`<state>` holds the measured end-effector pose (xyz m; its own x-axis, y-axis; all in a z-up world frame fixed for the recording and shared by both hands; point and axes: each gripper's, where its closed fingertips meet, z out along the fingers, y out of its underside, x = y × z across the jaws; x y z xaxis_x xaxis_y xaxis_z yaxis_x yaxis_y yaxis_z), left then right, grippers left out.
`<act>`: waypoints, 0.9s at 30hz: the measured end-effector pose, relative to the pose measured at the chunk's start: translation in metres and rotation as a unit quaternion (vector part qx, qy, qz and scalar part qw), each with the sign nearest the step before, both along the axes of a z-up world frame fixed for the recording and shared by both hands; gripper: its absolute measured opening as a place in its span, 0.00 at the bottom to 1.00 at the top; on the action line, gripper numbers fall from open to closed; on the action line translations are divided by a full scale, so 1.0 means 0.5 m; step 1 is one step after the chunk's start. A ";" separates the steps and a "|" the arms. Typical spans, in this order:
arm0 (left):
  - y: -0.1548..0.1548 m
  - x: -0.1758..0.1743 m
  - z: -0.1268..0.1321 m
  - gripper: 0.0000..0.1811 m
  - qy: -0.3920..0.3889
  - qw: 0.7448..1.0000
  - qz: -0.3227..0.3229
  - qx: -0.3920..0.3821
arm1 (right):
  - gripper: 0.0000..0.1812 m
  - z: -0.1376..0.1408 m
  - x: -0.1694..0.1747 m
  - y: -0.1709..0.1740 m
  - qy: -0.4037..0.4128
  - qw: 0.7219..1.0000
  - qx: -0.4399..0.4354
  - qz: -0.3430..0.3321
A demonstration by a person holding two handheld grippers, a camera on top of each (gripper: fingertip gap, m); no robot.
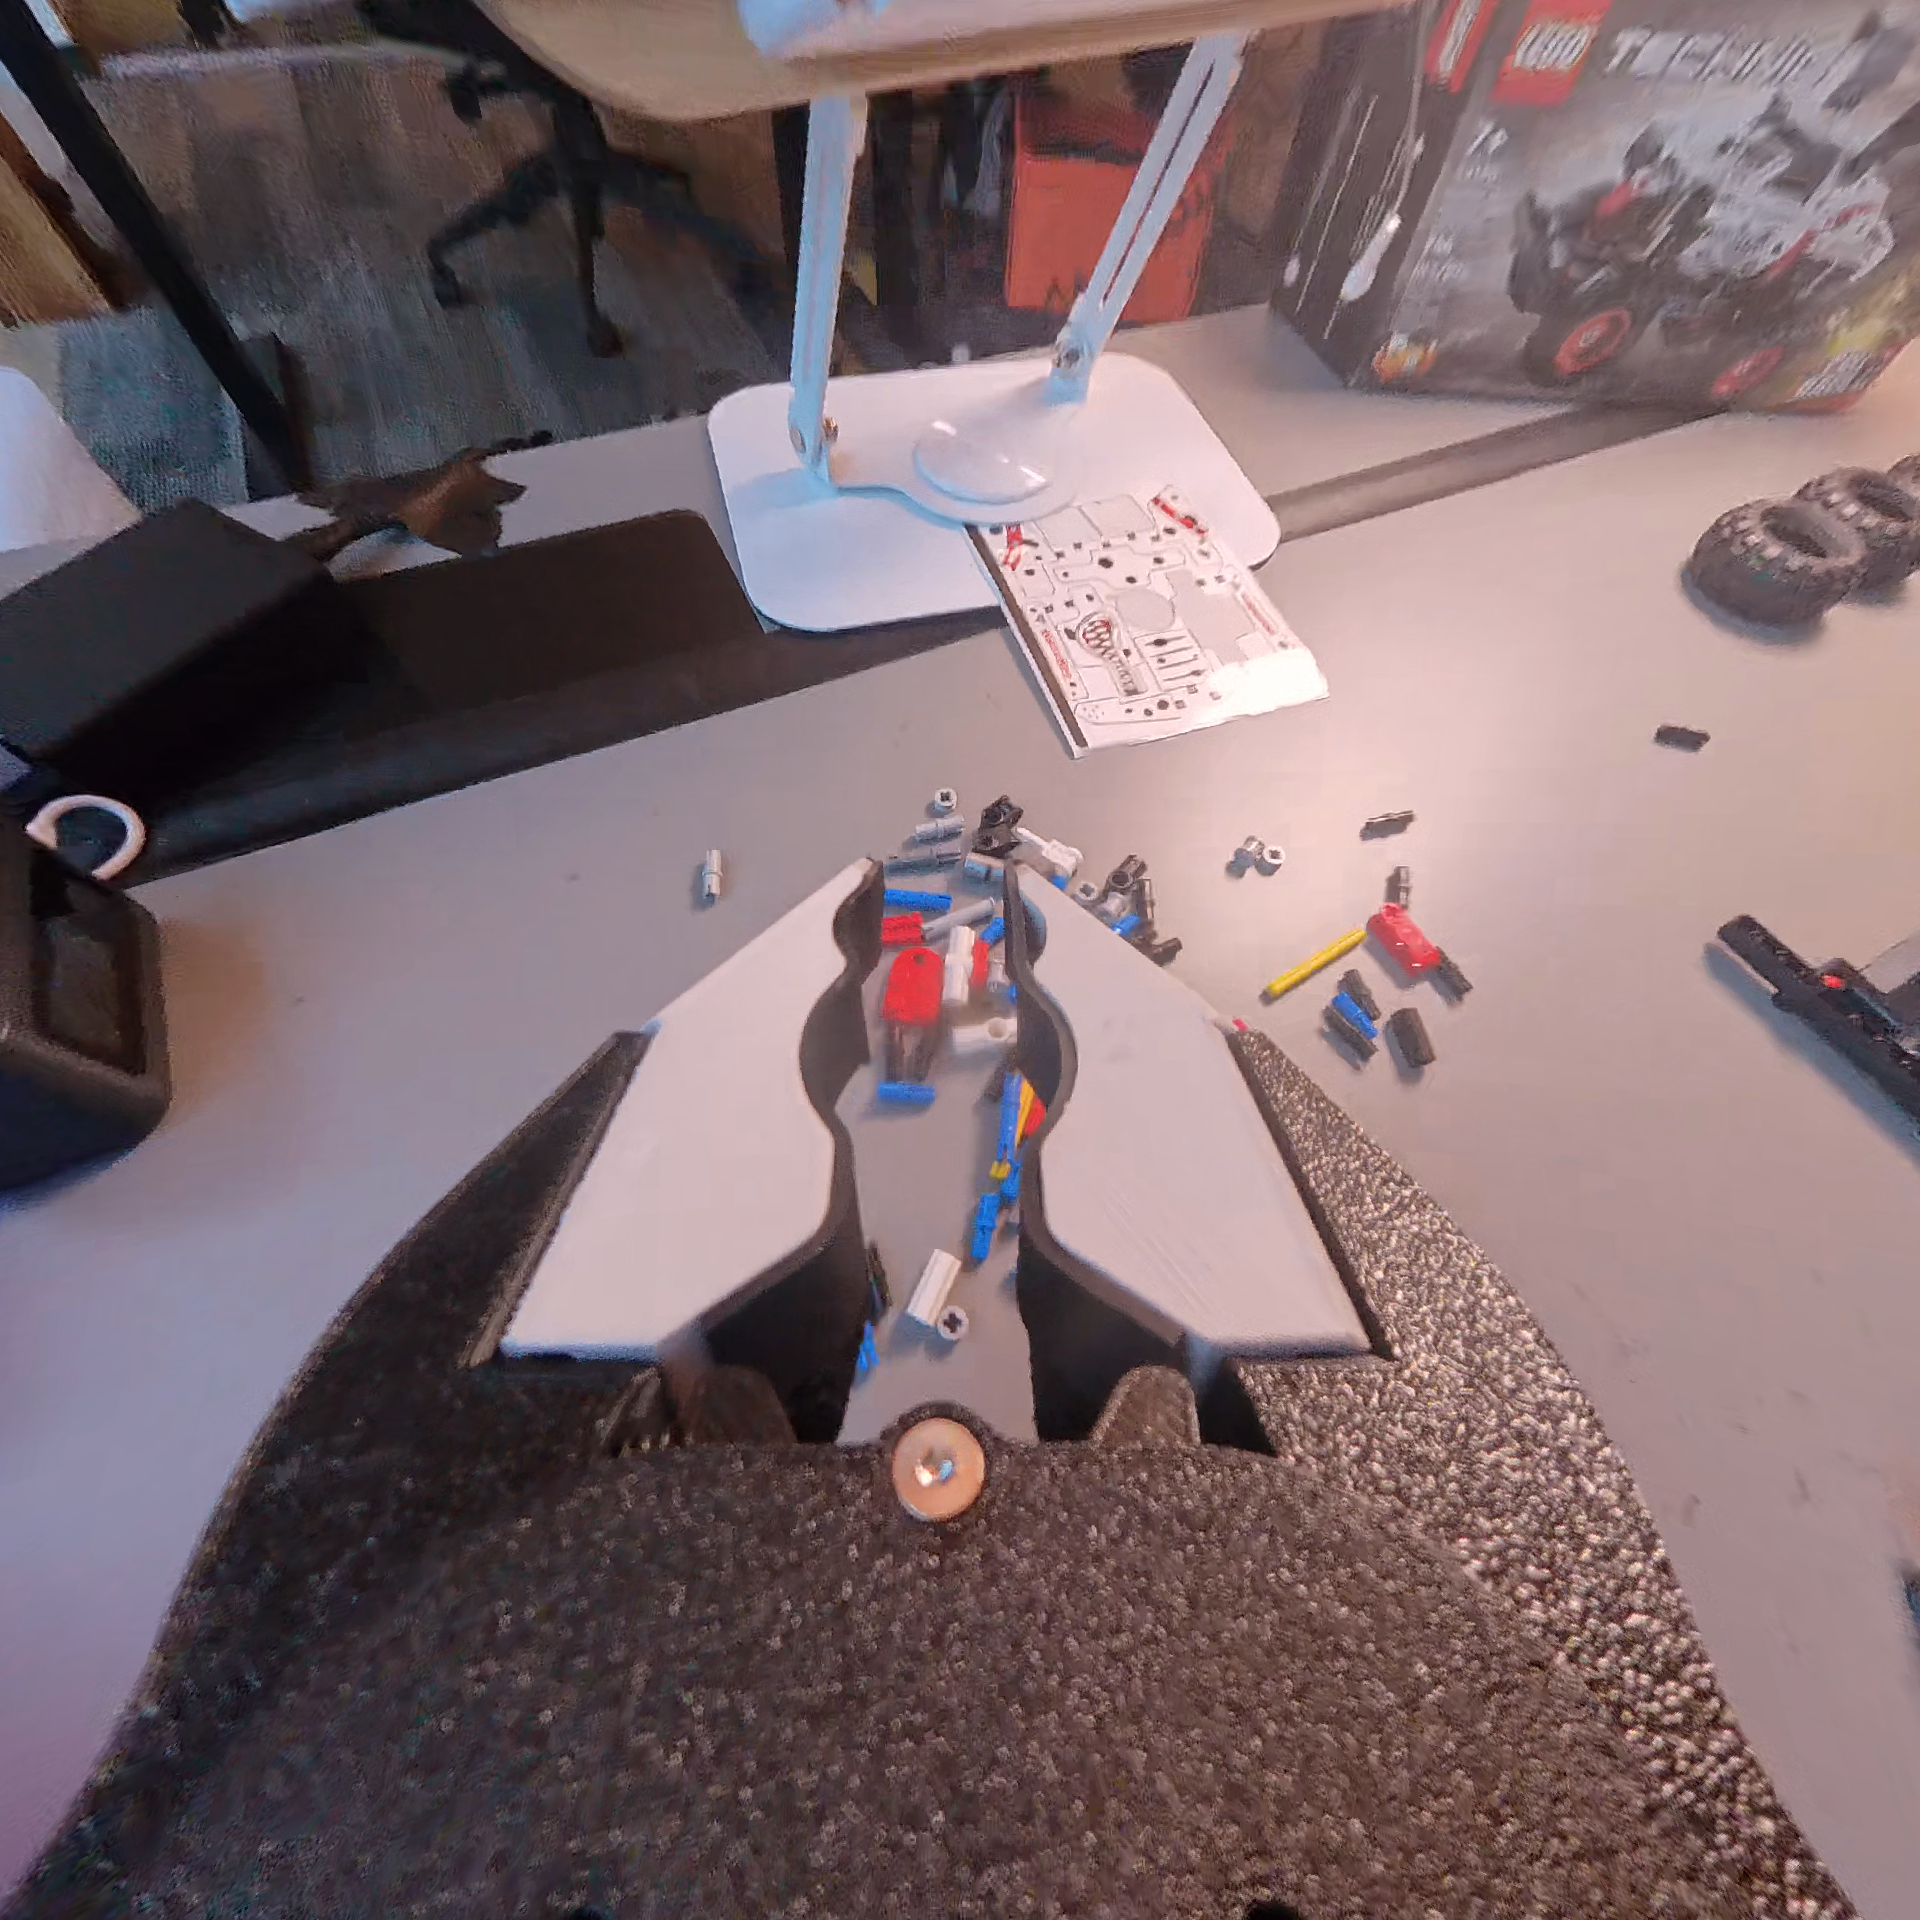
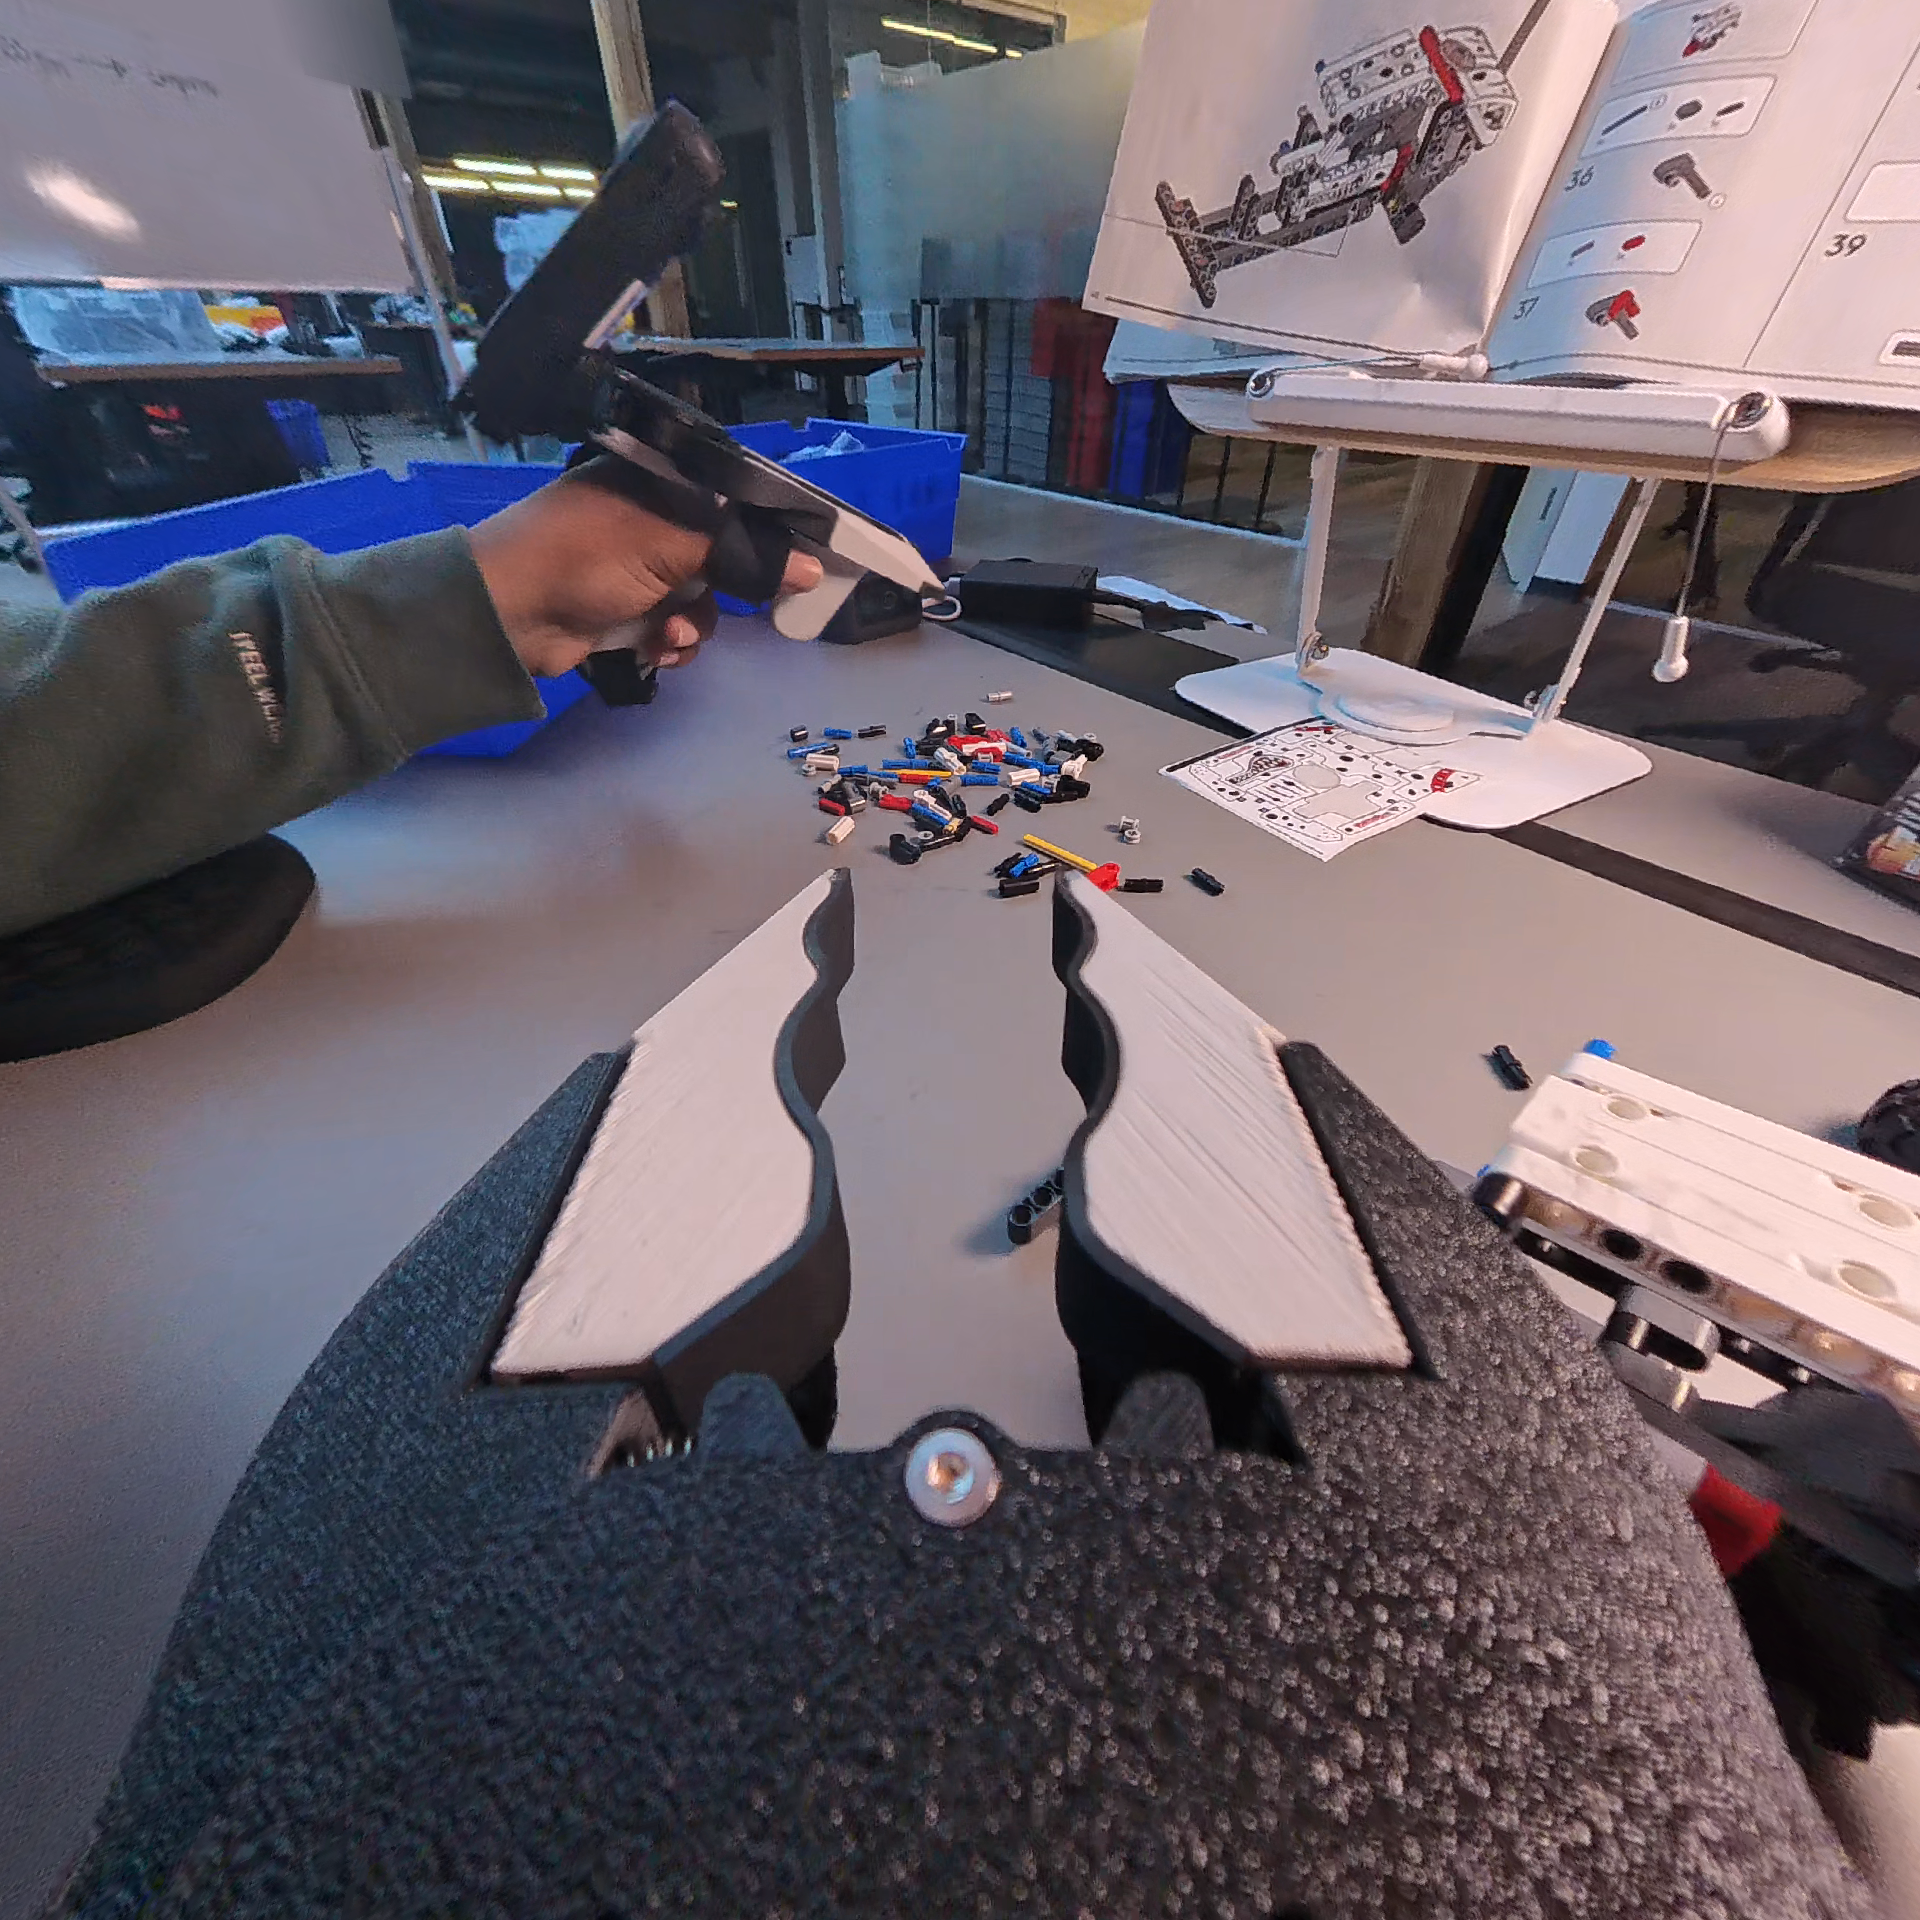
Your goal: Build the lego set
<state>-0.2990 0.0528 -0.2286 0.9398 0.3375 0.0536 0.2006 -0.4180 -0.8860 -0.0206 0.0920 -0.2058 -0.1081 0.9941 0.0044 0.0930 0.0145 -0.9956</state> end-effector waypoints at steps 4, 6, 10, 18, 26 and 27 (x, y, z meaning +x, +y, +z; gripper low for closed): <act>0.047 -0.033 -0.064 0.16 -0.033 0.996 -0.021 -0.085 | 0.20 0.013 0.010 0.019 0.009 1.000 -0.006 -0.011; 0.059 -0.030 -0.101 0.18 -0.058 0.990 -0.045 -0.122 | 0.20 0.016 0.015 0.028 0.011 1.000 -0.006 -0.016; 0.046 -0.010 -0.140 0.24 -0.079 0.978 -0.084 -0.173 | 0.20 0.014 0.022 0.042 0.009 1.000 -0.005 -0.023; 0.017 -0.015 -0.158 0.11 -0.088 0.974 -0.091 -0.187 | 0.20 -0.008 0.013 0.034 -0.010 1.000 -0.017 -0.008; 0.026 0.024 -0.154 0.00 -0.081 0.971 -0.142 -0.175 | 0.18 -0.018 0.012 0.037 -0.018 1.000 -0.009 -0.011; 0.030 0.031 -0.145 0.00 -0.077 0.972 -0.149 -0.165 | 0.18 -0.019 0.012 0.036 -0.019 1.000 -0.008 -0.010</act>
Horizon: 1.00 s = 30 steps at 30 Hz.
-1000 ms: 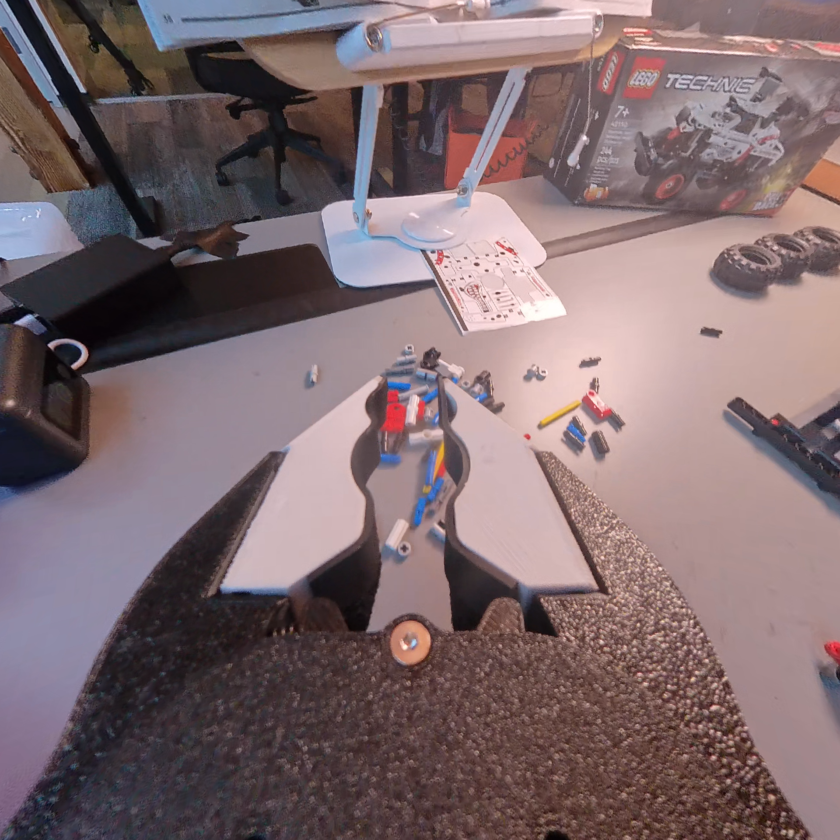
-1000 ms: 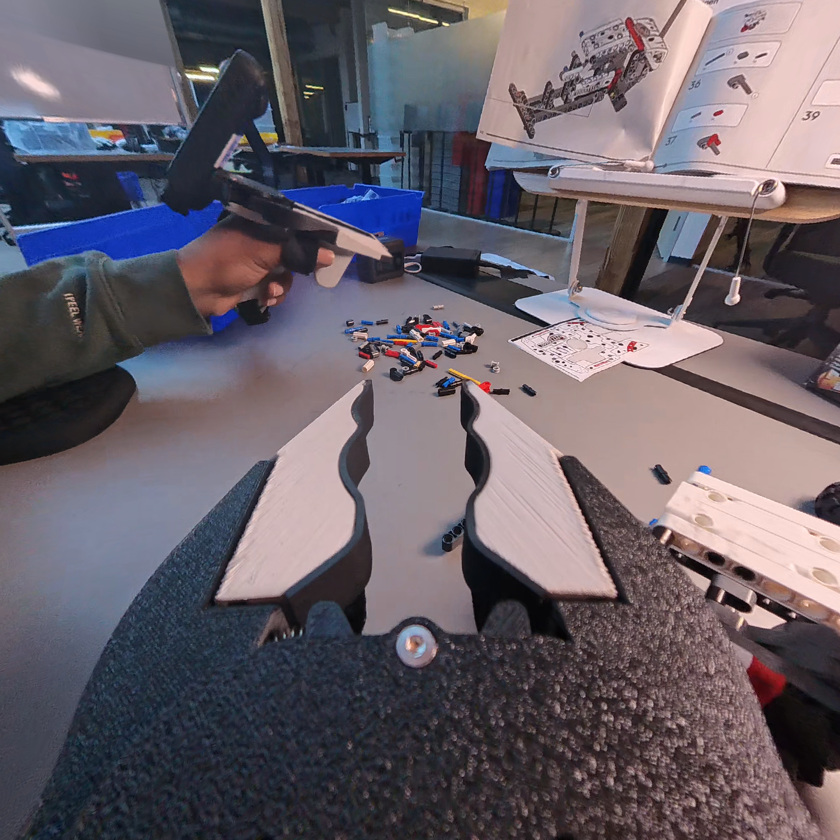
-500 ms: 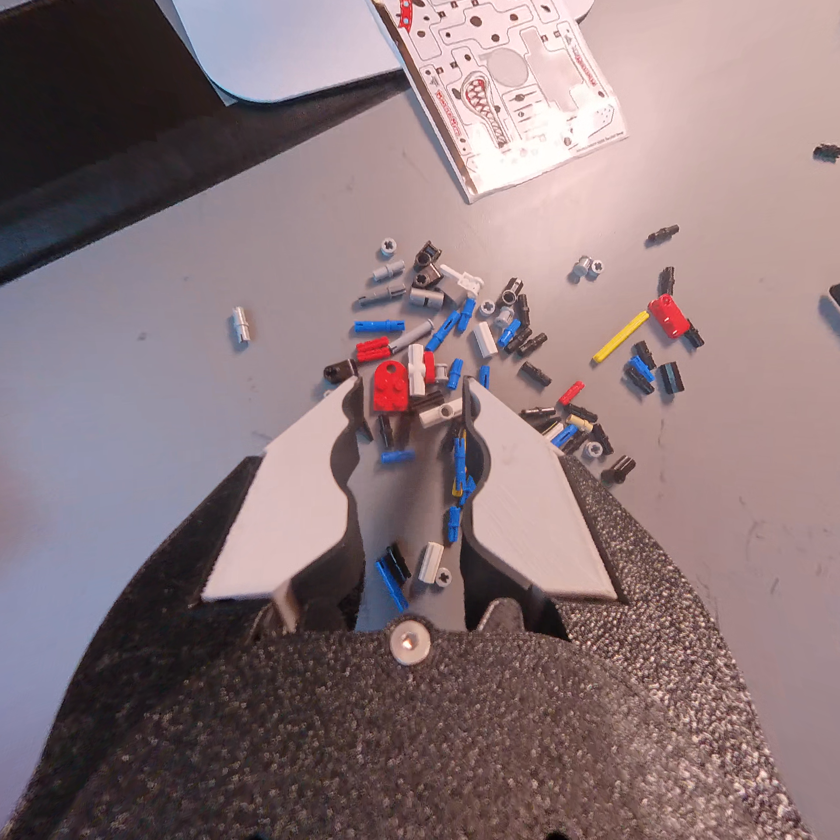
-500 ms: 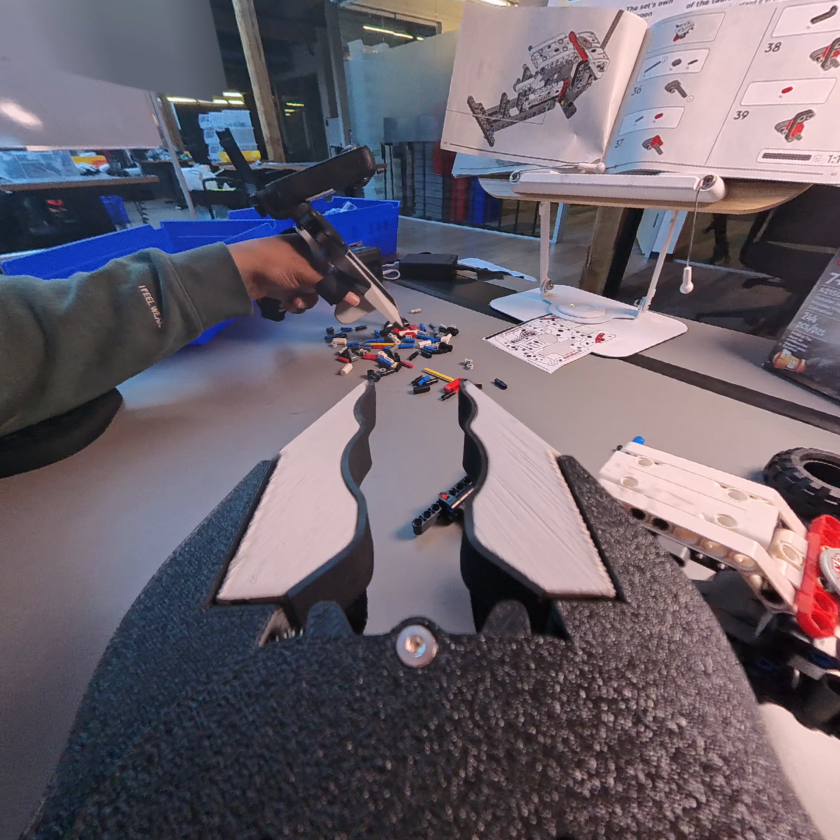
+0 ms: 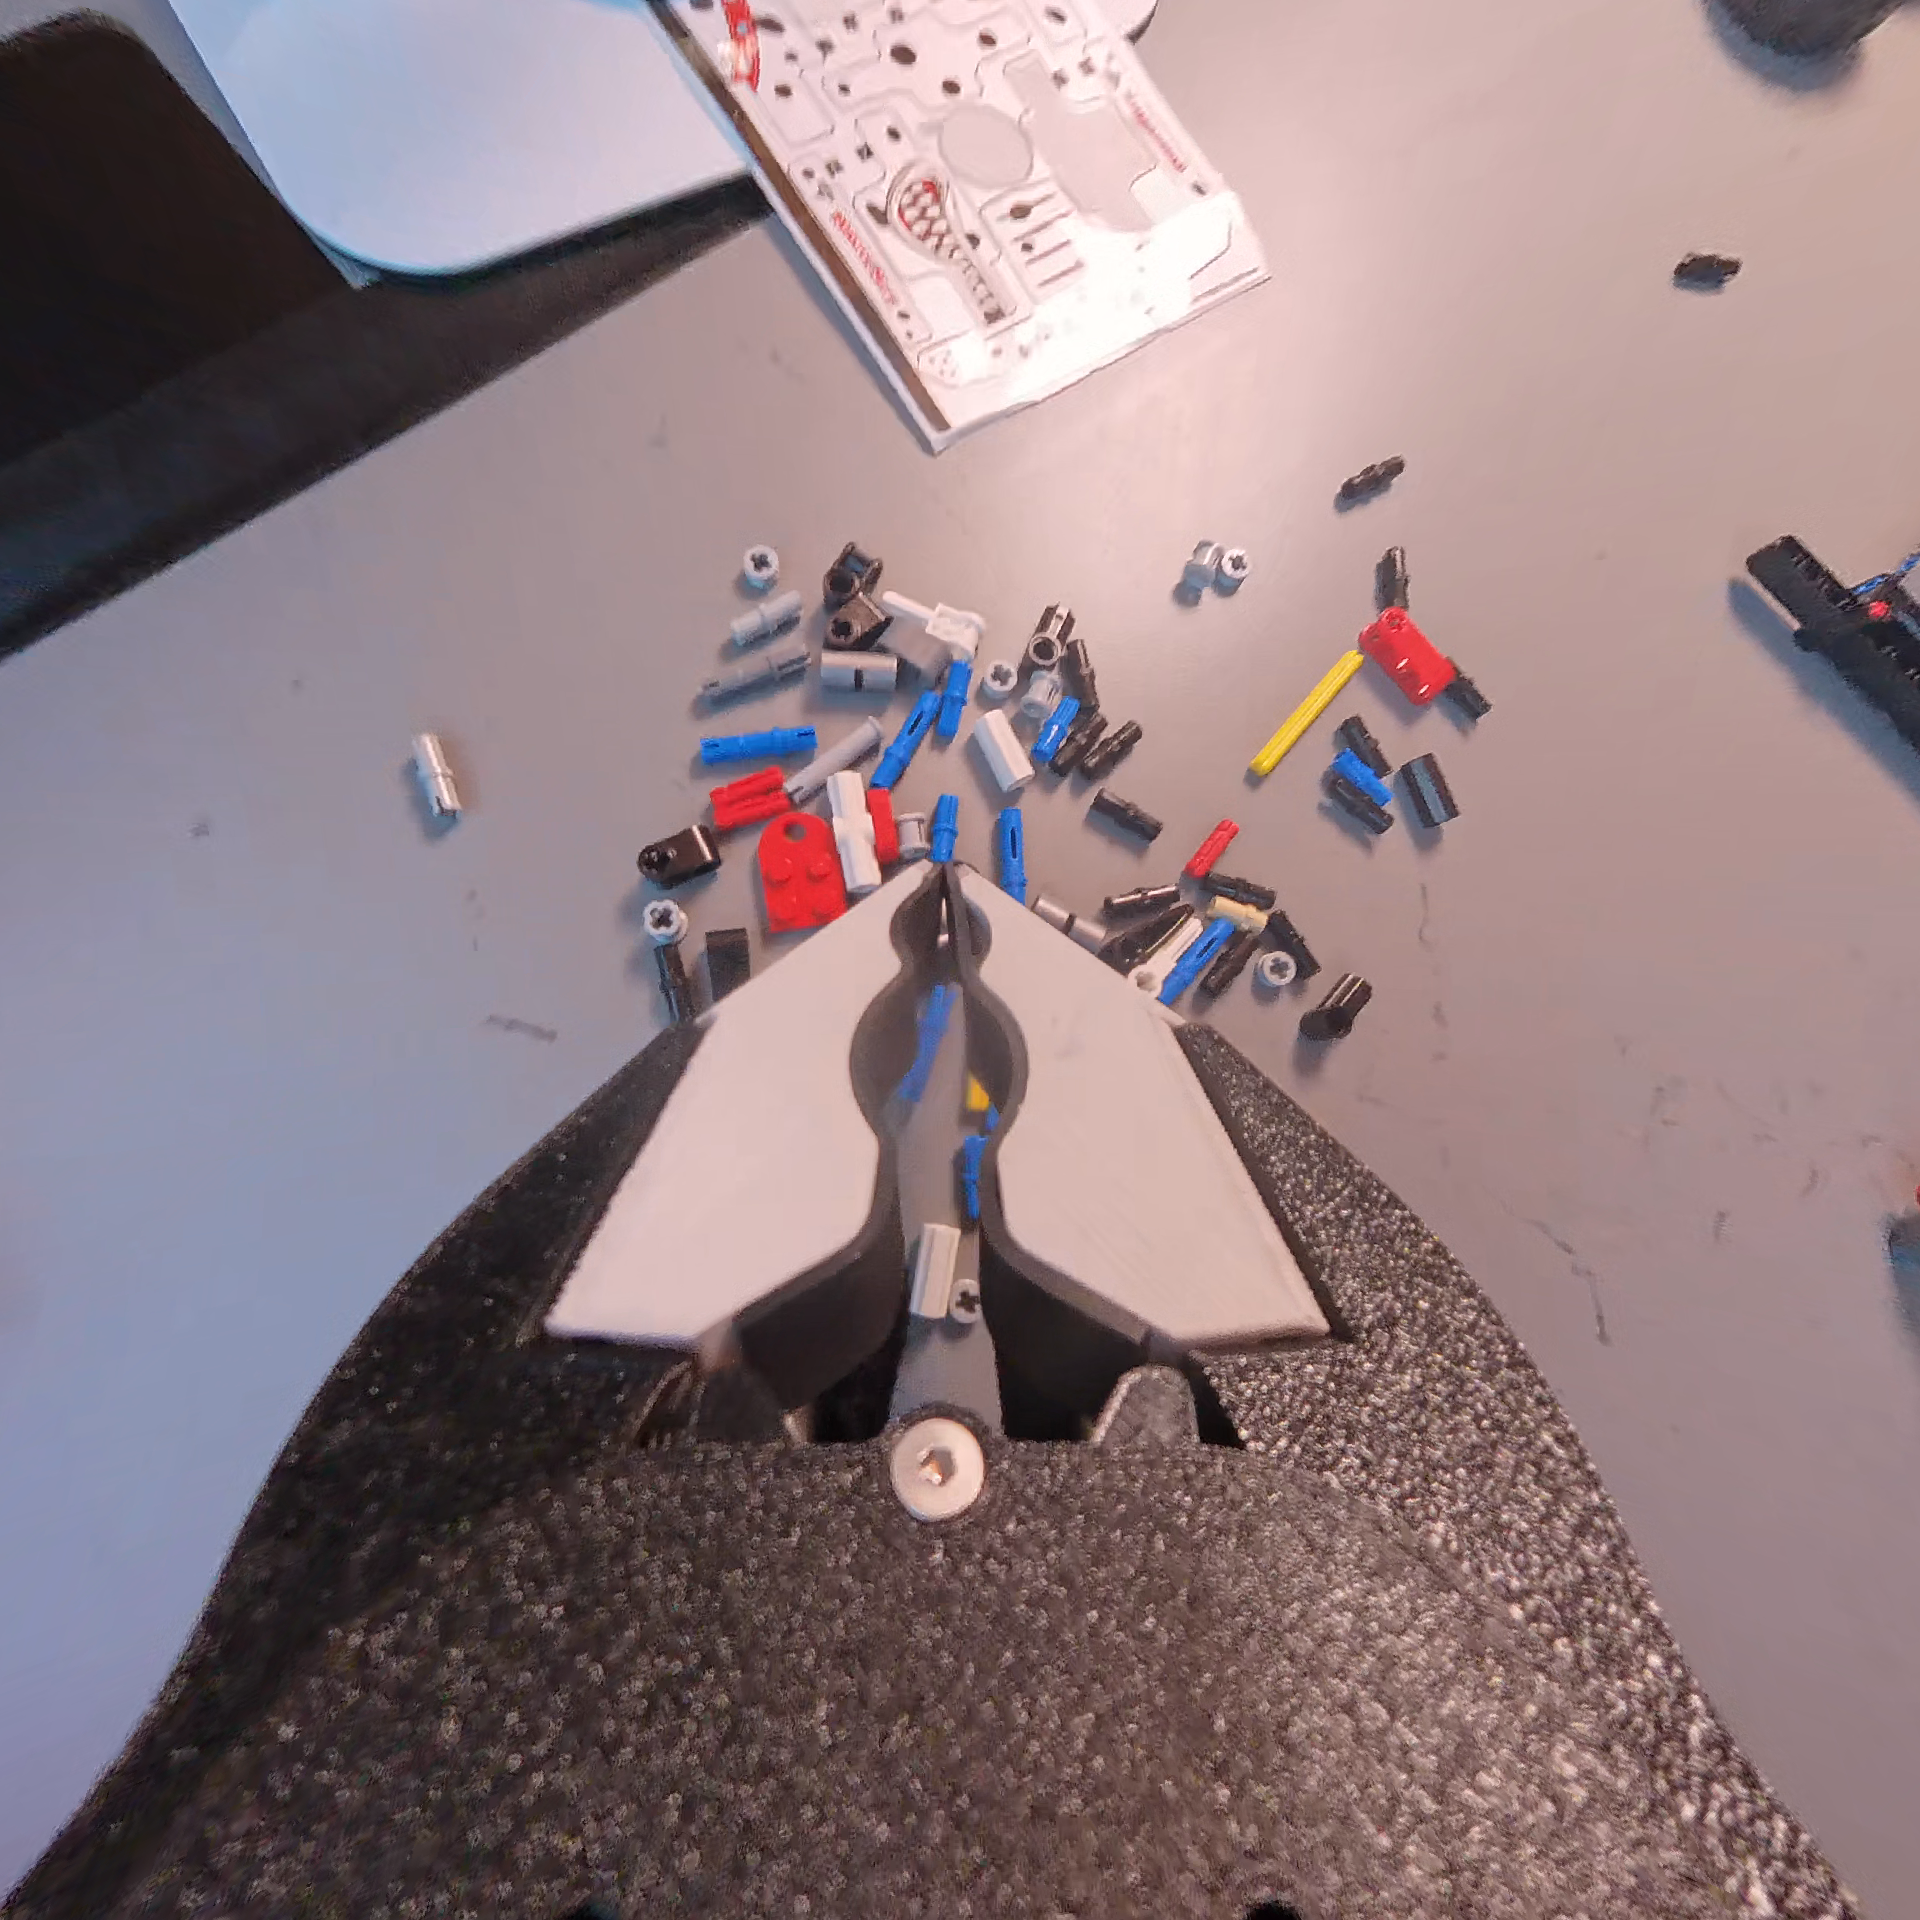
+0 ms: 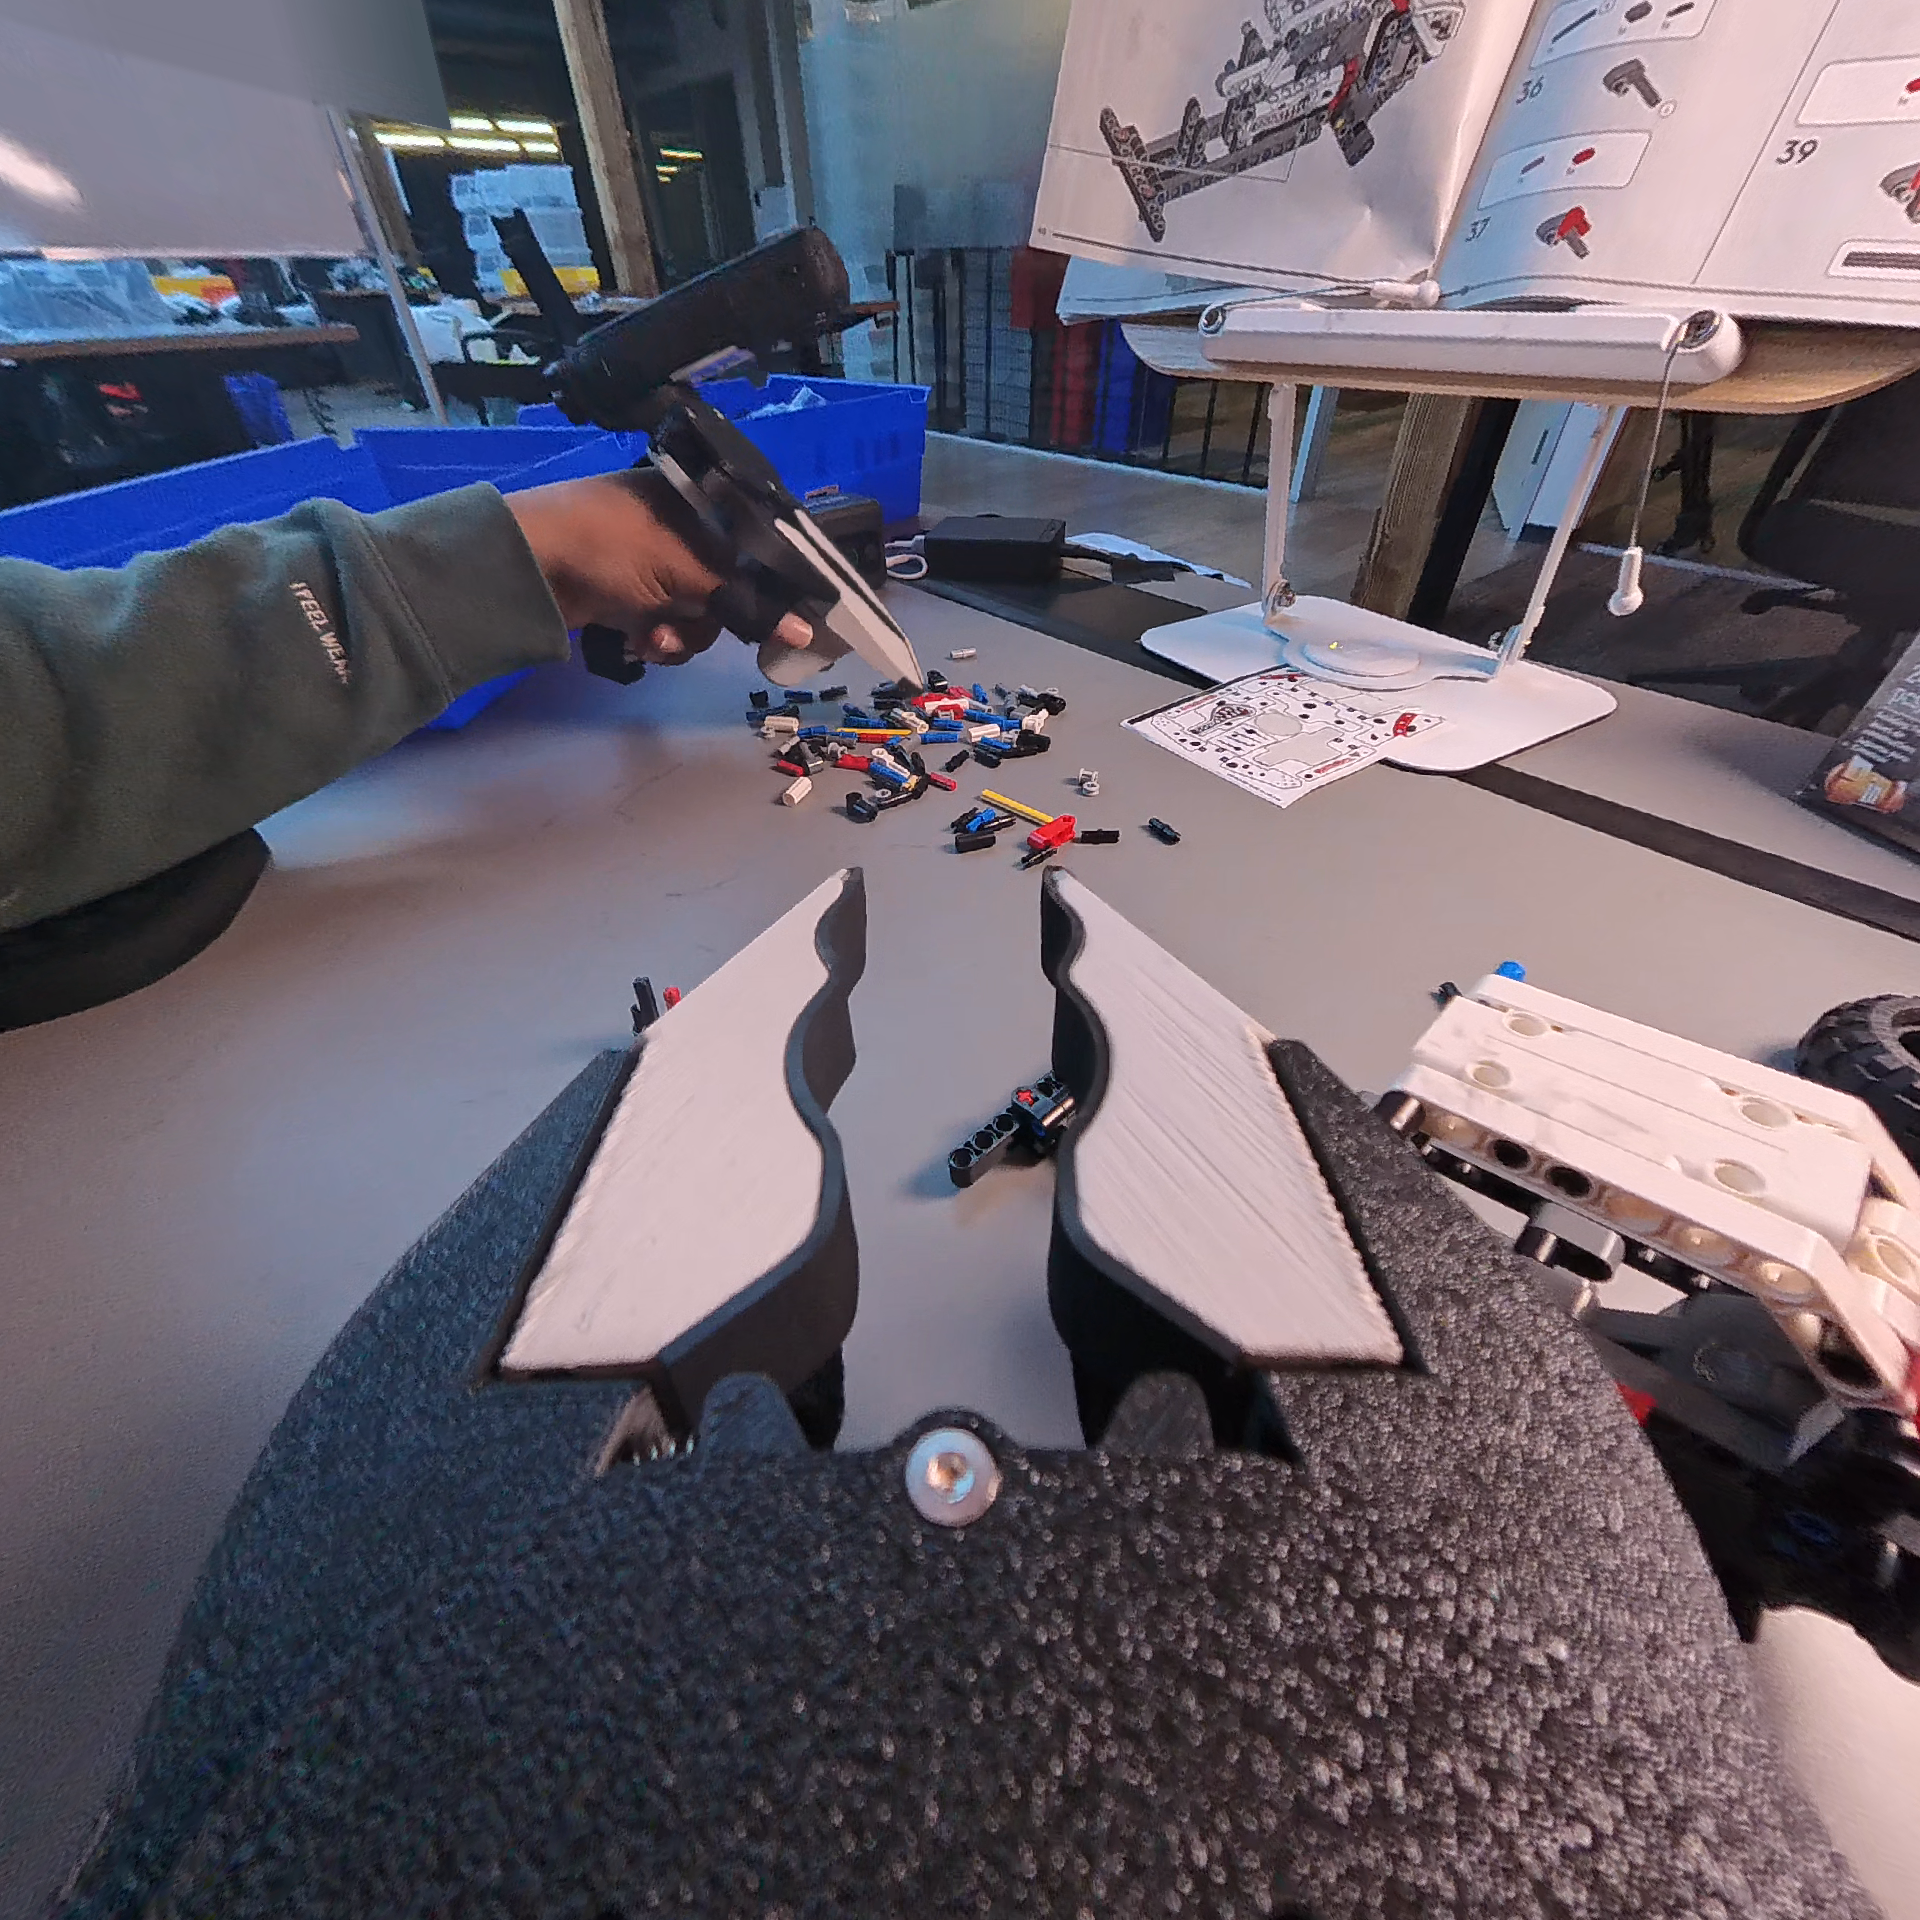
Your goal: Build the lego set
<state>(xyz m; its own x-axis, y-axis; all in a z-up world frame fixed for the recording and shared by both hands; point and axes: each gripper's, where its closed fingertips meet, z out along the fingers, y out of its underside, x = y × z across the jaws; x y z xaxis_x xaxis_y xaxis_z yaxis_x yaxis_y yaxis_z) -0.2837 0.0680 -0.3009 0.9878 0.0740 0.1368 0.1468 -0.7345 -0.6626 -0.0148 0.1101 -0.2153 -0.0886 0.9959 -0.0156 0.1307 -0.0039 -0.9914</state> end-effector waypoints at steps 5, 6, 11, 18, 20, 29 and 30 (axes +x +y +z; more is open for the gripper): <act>0.012 0.014 0.071 0.17 0.020 0.998 0.008 0.064 | 0.18 -0.001 -0.001 -0.003 0.001 1.000 0.008 0.001; 0.011 0.016 0.084 0.19 0.025 0.997 0.013 0.074 | 0.18 0.000 -0.001 -0.002 0.003 1.000 0.009 0.000; -0.002 0.034 0.229 0.23 0.108 0.971 0.032 0.212 | 0.18 0.001 -0.001 0.005 0.006 1.000 0.010 -0.008; -0.168 0.022 0.464 0.23 0.187 0.909 0.105 0.356 | 0.18 0.001 -0.001 0.004 0.006 1.000 0.013 -0.007; -0.245 -0.008 0.473 0.23 0.200 0.909 0.140 0.337 | 0.18 -0.001 -0.002 0.002 0.004 1.000 0.015 -0.006; -0.616 -0.189 0.353 0.21 0.183 0.950 0.246 0.057 | 0.18 -0.011 -0.008 -0.010 -0.006 0.999 0.048 -0.007; -0.645 -0.201 0.332 0.21 0.176 0.954 0.243 0.024 | 0.18 -0.012 -0.010 -0.009 -0.008 0.998 0.054 -0.009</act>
